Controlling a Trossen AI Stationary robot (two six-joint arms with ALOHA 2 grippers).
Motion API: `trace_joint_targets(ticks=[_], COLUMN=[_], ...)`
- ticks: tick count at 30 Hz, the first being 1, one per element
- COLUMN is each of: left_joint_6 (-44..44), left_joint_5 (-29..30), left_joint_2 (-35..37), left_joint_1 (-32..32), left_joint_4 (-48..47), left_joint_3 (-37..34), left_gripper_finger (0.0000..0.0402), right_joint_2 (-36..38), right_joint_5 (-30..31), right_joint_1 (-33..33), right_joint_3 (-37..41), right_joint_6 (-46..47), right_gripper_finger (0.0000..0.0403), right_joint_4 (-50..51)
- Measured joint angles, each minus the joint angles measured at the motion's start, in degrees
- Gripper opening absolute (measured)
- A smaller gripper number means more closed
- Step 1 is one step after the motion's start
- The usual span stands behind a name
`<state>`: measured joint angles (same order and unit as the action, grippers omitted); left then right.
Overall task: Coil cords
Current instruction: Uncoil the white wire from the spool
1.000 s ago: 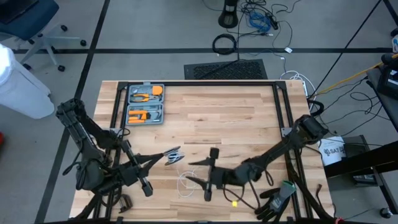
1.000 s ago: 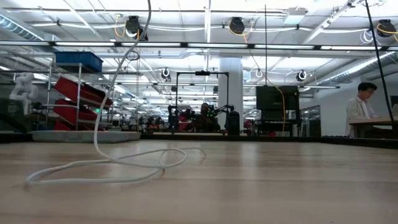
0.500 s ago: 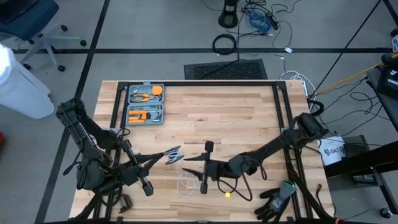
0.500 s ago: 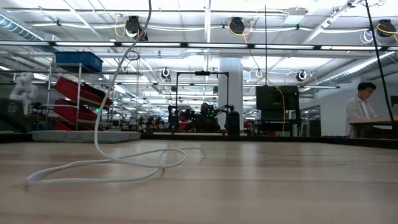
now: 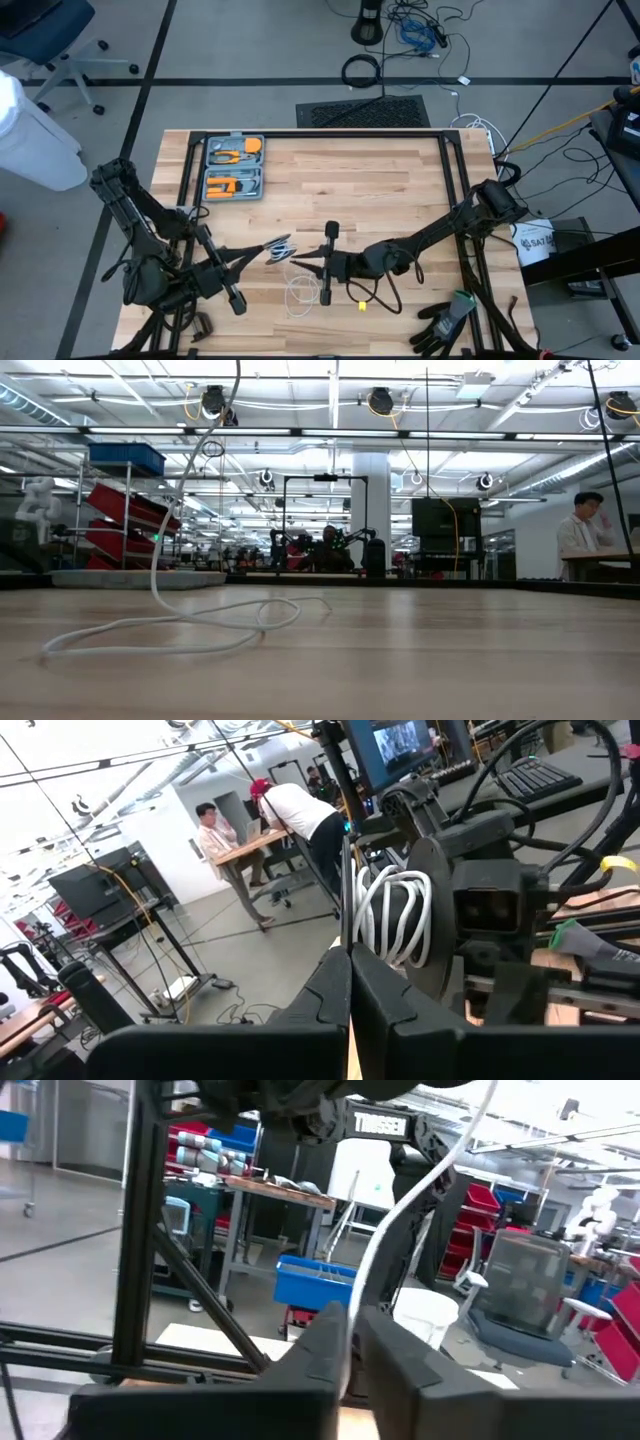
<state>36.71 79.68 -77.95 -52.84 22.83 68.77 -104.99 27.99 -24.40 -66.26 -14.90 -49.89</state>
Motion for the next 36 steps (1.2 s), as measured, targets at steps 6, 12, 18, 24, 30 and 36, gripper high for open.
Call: trace_joint_targets(ticks=[6, 12, 18, 24, 30, 36], left_joint_6=[0.0, 1.9, 2.9, 3.0, 3.0, 2.6], left_joint_5=[0.0, 0.0, 0.2, 1.7, 1.8, 1.8], left_joint_2=[0.0, 0.0, 0.0, 0.0, -0.1, -0.1], left_joint_1=[0.0, 0.0, 0.5, 2.9, 6.2, 8.6], left_joint_4=[-0.1, -6.4, -15.1, -16.5, -16.6, -15.7], left_joint_3=[0.0, 0.0, 0.0, 0.0, -1.2, -1.5], left_gripper_finger=[0.0002, 0.0002, 0.0002, 0.0002, 0.0001, 0.0001], right_joint_2=[0.0, 1.0, 2.7, 3.0, 2.8, 0.9], right_joint_5=[-0.7, 12.1, 20.3, 19.6, 12.1, 10.5], right_joint_1=[-0.2, -3.9, -8.3, -11.3, -11.5, -10.2], right_joint_3=[0.0, 0.0, 0.0, 0.0, 0.0, 0.0], right_joint_6=[0.4, -2.4, -7.1, -9.9, -6.8, -4.8], right_gripper_finger=[0.0002, 0.0001, 0.0001, 0.0, 0.0, 0.0], right_joint_4=[0.0, 0.2, 0.2, -3.8, -3.9, -3.2])
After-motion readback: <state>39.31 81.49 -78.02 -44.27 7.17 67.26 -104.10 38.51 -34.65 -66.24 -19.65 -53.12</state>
